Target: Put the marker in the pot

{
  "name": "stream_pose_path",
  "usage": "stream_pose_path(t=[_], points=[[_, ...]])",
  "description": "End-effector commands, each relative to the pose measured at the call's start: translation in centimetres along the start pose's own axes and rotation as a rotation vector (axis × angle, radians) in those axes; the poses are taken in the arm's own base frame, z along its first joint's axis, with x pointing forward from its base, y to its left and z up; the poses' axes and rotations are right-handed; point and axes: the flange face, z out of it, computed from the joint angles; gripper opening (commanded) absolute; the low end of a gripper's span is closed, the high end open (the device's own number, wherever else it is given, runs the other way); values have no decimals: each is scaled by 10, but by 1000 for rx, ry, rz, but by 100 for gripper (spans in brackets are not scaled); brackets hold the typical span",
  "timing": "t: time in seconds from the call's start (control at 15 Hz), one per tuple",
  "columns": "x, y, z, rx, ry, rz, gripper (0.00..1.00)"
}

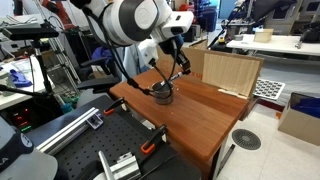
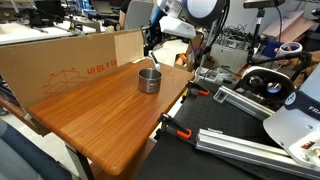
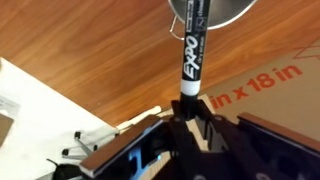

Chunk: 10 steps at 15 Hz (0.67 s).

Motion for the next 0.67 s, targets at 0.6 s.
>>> stream_pose_path(t=[0.6], points=[[-37,-24,22,-41,-7,-80,5]])
